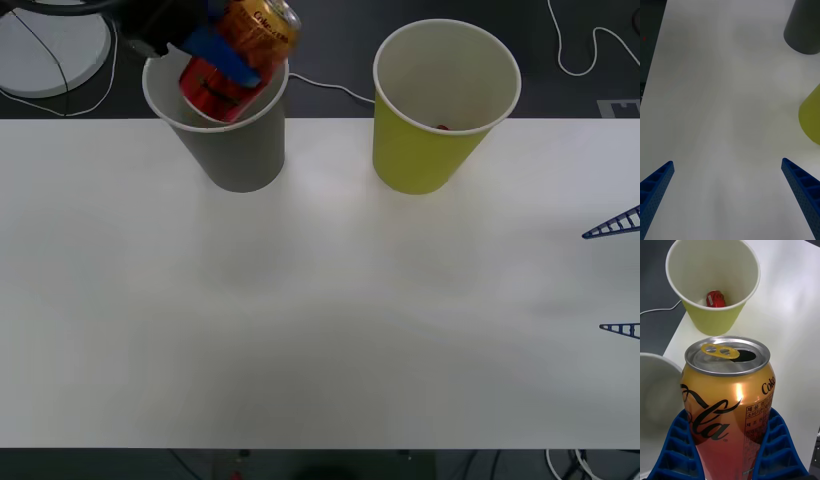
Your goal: Put the can into the green bin and the plastic bottle into the gray bin
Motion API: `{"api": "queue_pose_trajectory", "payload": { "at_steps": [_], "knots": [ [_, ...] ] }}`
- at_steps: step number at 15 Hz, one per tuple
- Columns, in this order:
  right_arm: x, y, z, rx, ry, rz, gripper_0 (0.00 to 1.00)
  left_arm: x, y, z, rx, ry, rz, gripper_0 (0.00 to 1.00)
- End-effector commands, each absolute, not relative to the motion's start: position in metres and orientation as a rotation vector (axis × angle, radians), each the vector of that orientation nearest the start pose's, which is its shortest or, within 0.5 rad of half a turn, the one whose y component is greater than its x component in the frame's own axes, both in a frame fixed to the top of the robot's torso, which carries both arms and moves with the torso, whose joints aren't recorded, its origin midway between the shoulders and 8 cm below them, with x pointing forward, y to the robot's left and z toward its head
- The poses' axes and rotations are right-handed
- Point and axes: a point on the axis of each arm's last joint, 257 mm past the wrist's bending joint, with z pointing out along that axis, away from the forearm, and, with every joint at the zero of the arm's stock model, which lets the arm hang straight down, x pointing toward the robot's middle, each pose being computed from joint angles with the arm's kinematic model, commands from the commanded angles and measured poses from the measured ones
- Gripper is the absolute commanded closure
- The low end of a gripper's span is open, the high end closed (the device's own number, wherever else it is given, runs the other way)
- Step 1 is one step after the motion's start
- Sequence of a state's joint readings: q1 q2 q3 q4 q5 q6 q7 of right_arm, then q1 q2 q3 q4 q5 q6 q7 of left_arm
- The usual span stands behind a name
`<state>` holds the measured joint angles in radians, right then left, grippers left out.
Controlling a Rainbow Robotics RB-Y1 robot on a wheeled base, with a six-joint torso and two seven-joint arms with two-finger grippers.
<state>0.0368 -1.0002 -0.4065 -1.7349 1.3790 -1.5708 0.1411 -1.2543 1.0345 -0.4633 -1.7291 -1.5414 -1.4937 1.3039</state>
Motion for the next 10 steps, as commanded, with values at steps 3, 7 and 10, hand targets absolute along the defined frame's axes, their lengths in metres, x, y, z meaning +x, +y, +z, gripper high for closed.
{"api": "queue_pose_trajectory", "payload": {
  "at_steps": [3,7,10],
  "knots": [
    [0.348,-0.341,-0.151,-1.805,1.468,0.196,0.00,0.492,0.047,0.075,1.423,1.964,-0.225,1.00],
    [0.348,-0.341,-0.151,-1.805,1.468,0.196,0.00,0.513,-0.005,0.082,1.415,1.951,-0.226,1.00],
    [0.348,-0.341,-0.151,-1.805,1.468,0.196,0.00,0.533,-0.050,0.087,1.376,1.922,-0.237,1.00]
  ]
}}
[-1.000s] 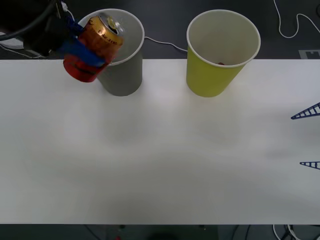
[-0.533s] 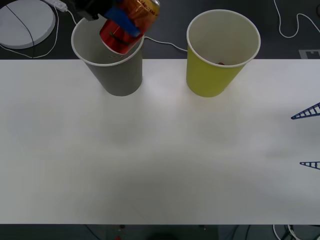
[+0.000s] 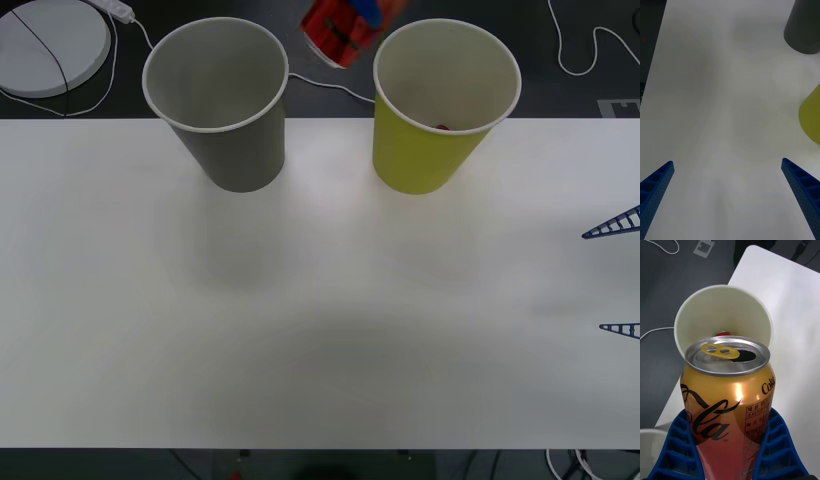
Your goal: Put the can into the green bin and the plastic bottle into the gray bin
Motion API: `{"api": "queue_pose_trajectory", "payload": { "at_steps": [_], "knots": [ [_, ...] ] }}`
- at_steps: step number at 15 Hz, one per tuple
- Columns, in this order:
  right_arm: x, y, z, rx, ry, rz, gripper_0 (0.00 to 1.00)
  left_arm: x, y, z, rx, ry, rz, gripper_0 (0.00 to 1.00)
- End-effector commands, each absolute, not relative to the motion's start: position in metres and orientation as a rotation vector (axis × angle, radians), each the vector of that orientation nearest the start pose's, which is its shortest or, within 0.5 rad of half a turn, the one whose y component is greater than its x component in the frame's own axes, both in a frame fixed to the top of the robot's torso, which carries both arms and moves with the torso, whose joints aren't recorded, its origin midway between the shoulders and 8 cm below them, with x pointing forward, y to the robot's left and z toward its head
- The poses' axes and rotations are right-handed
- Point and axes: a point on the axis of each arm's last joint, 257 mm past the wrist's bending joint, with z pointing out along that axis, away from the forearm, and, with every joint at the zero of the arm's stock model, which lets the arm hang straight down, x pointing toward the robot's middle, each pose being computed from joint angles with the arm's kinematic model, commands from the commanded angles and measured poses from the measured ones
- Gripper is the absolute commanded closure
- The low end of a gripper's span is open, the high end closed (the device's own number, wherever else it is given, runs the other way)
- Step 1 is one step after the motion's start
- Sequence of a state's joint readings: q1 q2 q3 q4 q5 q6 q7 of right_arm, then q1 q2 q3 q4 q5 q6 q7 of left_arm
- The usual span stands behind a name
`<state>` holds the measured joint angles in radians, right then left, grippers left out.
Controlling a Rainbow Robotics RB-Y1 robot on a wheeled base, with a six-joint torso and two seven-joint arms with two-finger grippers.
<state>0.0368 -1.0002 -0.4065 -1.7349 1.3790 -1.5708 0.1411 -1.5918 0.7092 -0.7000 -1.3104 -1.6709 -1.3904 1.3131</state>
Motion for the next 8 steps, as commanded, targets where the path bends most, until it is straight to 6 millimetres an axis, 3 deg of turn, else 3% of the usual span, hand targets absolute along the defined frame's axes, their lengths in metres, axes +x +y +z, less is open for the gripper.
{"api": "queue_pose_trajectory", "payload": {
  "at_steps": [1,4,8],
  "knots": [
    [0.348,-0.341,-0.151,-1.805,1.468,0.196,0.00,0.539,-0.065,0.085,1.362,1.912,-0.250,1.00],
    [0.348,-0.341,-0.151,-1.805,1.468,0.196,0.00,0.551,-0.105,0.077,1.326,1.881,-0.302,1.00],
    [0.348,-0.341,-0.151,-1.805,1.468,0.196,0.00,0.561,-0.143,0.063,1.300,1.856,-0.337,1.00]
  ]
}}
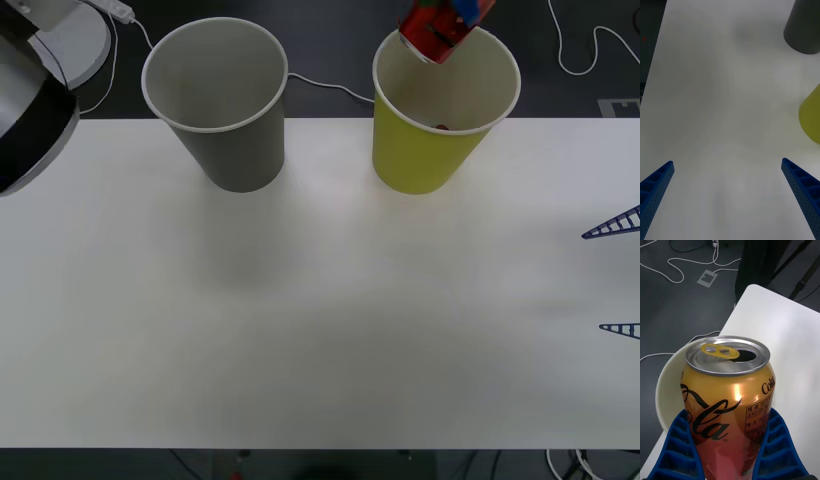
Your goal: Put the can into the green bin and the plastic bottle into the gray bin
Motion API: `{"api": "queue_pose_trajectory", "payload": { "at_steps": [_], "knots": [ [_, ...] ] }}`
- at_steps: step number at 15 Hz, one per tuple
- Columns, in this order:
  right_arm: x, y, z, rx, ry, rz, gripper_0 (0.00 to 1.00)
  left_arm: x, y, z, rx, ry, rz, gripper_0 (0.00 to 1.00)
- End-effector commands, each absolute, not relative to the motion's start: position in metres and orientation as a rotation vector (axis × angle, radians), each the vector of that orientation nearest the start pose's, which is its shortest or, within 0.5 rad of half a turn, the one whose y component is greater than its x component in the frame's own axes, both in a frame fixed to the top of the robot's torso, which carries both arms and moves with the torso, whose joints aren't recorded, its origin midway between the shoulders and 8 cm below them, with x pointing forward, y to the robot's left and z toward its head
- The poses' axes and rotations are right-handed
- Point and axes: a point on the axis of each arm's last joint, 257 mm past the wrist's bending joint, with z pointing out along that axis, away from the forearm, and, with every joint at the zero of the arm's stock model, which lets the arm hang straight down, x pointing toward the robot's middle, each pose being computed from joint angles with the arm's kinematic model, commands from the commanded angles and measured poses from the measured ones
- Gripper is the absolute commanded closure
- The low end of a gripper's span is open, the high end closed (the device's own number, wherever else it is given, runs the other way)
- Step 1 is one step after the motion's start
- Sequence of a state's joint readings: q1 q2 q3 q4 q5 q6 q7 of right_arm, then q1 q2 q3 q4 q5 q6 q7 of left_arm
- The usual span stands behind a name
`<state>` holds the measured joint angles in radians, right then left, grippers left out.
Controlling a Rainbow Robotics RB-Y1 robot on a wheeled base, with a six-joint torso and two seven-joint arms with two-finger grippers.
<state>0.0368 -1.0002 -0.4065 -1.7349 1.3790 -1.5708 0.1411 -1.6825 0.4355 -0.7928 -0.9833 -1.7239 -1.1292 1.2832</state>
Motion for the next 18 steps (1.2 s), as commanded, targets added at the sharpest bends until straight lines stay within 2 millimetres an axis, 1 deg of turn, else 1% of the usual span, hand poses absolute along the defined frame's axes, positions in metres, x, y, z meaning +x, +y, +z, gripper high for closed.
{"api": "queue_pose_trajectory", "payload": {
  "at_steps": [1,3,5,7,8,9,10,12,14,15,18],
  "knots": [
    [0.348,-0.341,-0.151,-1.805,1.468,0.196,0.00,0.564,-0.149,0.059,1.295,1.853,-0.321,1.00],
    [0.348,-0.341,-0.151,-1.805,1.468,0.196,0.00,0.569,-0.151,0.057,1.284,1.859,-0.311,1.00],
    [0.348,-0.341,-0.151,-1.805,1.468,0.196,0.00,0.568,-0.151,0.057,1.282,1.862,-0.319,1.00],
    [0.348,-0.341,-0.151,-1.805,1.468,0.196,0.00,0.568,-0.152,0.057,1.284,1.862,-0.324,0.91],
    [0.348,-0.341,-0.151,-1.805,1.468,0.196,0.00,0.566,-0.153,0.056,1.288,1.860,-0.327,0.80],
    [0.348,-0.341,-0.151,-1.805,1.468,0.196,0.00,0.565,-0.154,0.056,1.293,1.857,-0.331,0.33],
    [0.348,-0.341,-0.151,-1.805,1.468,0.196,0.00,0.564,-0.154,0.057,1.295,1.855,-0.336,0.00],
    [0.348,-0.341,-0.151,-1.805,1.468,0.196,0.00,0.563,-0.156,0.057,1.296,1.856,-0.344,0.00],
    [0.348,-0.341,-0.151,-1.805,1.468,0.196,0.00,0.560,-0.157,0.061,1.300,1.855,-0.349,0.00],
    [0.348,-0.341,-0.151,-1.805,1.468,0.196,0.00,0.558,-0.155,0.062,1.311,1.862,-0.340,0.00],
    [0.348,-0.341,-0.151,-1.805,1.468,0.196,0.00,0.550,-0.140,0.072,1.342,1.884,-0.325,0.00]
  ]
}}
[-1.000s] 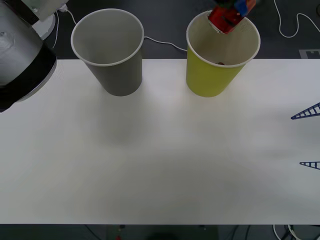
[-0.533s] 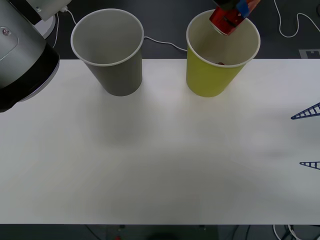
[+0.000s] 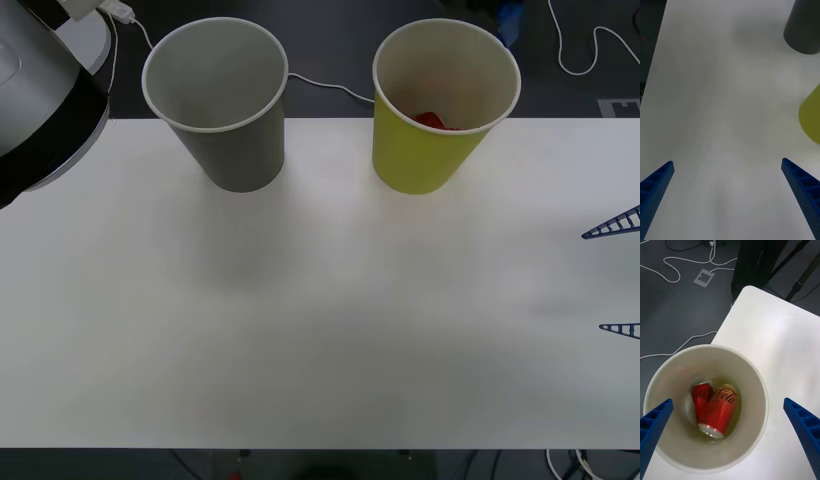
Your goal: Put the can into the green bin and the plastic bottle into the gray bin
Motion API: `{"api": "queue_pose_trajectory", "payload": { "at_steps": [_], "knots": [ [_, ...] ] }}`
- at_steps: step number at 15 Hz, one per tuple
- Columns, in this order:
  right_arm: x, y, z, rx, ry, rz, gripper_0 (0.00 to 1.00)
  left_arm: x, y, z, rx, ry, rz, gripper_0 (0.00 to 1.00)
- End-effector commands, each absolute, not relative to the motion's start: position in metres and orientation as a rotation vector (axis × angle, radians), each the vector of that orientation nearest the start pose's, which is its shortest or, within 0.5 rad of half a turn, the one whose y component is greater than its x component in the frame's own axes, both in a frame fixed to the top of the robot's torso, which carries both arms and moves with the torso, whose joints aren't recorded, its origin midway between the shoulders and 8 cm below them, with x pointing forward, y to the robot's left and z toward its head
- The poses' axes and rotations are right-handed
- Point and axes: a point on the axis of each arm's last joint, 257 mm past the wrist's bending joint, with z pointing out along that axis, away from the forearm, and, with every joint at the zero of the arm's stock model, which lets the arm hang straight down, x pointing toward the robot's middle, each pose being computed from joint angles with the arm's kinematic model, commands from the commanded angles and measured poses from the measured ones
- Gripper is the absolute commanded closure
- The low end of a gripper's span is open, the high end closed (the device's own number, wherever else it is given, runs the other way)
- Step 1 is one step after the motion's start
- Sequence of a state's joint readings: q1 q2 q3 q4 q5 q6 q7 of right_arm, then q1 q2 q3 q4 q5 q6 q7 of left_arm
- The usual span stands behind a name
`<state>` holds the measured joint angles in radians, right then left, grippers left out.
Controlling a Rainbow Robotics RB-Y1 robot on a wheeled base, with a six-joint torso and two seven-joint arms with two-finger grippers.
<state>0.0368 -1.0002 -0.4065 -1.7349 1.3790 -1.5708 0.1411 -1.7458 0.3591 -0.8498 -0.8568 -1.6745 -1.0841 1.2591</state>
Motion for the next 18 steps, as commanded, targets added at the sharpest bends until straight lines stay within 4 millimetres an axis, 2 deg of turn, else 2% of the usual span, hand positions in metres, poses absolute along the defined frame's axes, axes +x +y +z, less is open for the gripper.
{"api": "queue_pose_trajectory", "payload": {
  "at_steps": [1,3,7,12,18],
  "knots": [
    [0.348,-0.341,-0.151,-1.805,1.468,0.196,0.00,0.549,-0.129,0.077,1.346,1.886,-0.319,0.00],
    [0.348,-0.341,-0.151,-1.805,1.468,0.196,0.00,0.546,-0.109,0.084,1.358,1.899,-0.341,0.00],
    [0.348,-0.341,-0.151,-1.805,1.468,0.196,0.00,0.538,-0.055,0.092,1.381,1.898,-0.383,0.00],
    [0.348,-0.341,-0.151,-1.805,1.468,0.196,0.00,0.520,0.028,0.086,1.417,1.883,-0.307,0.00],
    [0.348,-0.341,-0.151,-1.805,1.468,0.196,0.00,0.499,0.120,0.074,1.441,1.884,-0.355,0.00]
  ]
}}
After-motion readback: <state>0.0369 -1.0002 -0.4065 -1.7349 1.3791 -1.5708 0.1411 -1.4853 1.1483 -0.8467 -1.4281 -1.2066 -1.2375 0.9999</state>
